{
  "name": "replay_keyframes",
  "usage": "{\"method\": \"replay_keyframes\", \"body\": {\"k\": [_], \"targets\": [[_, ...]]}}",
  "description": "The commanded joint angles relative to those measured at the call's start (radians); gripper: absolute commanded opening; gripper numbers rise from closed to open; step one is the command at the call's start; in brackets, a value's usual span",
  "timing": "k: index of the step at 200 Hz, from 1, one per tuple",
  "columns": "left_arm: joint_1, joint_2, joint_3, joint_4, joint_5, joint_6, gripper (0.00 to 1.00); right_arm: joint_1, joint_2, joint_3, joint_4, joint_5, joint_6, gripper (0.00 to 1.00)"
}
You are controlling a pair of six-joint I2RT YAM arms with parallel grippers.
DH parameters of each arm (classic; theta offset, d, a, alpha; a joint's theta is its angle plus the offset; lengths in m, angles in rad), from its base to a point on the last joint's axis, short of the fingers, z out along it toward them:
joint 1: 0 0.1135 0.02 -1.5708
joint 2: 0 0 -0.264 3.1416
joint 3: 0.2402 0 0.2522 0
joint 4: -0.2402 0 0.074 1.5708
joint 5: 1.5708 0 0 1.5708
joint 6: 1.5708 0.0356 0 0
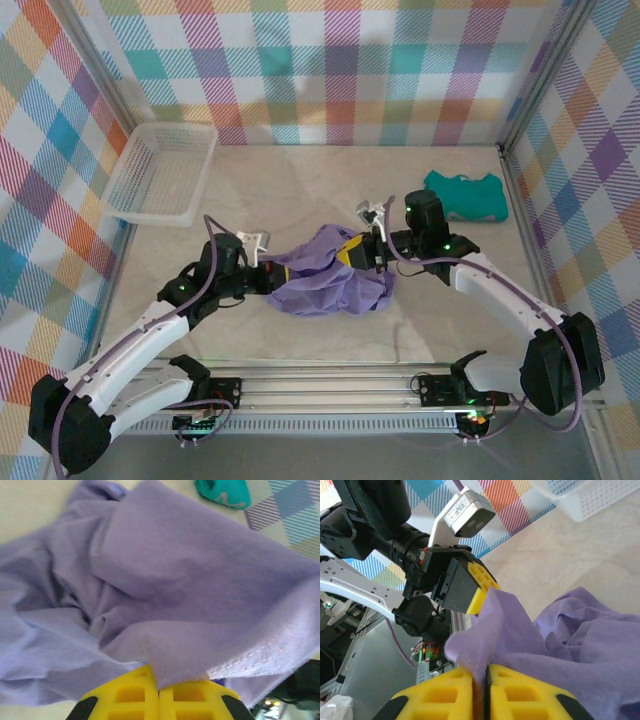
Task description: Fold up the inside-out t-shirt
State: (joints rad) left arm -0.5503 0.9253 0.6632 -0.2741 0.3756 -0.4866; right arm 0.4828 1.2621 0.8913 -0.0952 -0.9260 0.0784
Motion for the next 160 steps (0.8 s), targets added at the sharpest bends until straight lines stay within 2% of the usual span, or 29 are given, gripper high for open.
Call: {"method": "replay_keyframes", "body": {"k": [1, 30, 53, 95, 121, 135, 160], "targets": [[-0.01, -0.042, -0.034, 0.166, 0.095, -0.069, 0.0, 0.008, 0.035, 0.003, -0.088, 0.054, 0.008, 0.22], [-0.009, -0.05, -0.018, 0.125, 0.073, -0.041, 0.0, 0.014, 0.042, 0.051, -0.266, 0.398, 0.049, 0.29], [-0.009, -0.031, -0.01, 0.128, 0.083, -0.042, 0.0, 0.049, -0.033, 0.041, -0.284, 0.537, 0.038, 0.34], [-0.013, -0.007, 0.0, 0.159, 0.115, -0.047, 0.0, 0.192, -0.128, 0.075, -0.374, 0.796, -0.002, 0.43], [-0.02, 0.004, 0.007, 0.163, 0.123, -0.045, 0.0, 0.317, -0.089, 0.139, -0.437, 1.0, 0.007, 0.46], [-0.022, 0.008, 0.012, 0.162, 0.12, -0.043, 0.0, 0.367, -0.046, 0.169, -0.455, 1.105, 0.009, 0.44], [-0.025, 0.017, 0.023, 0.149, 0.12, -0.034, 0.0, 0.415, 0.05, 0.232, -0.503, 1.208, 0.015, 0.42]]}}
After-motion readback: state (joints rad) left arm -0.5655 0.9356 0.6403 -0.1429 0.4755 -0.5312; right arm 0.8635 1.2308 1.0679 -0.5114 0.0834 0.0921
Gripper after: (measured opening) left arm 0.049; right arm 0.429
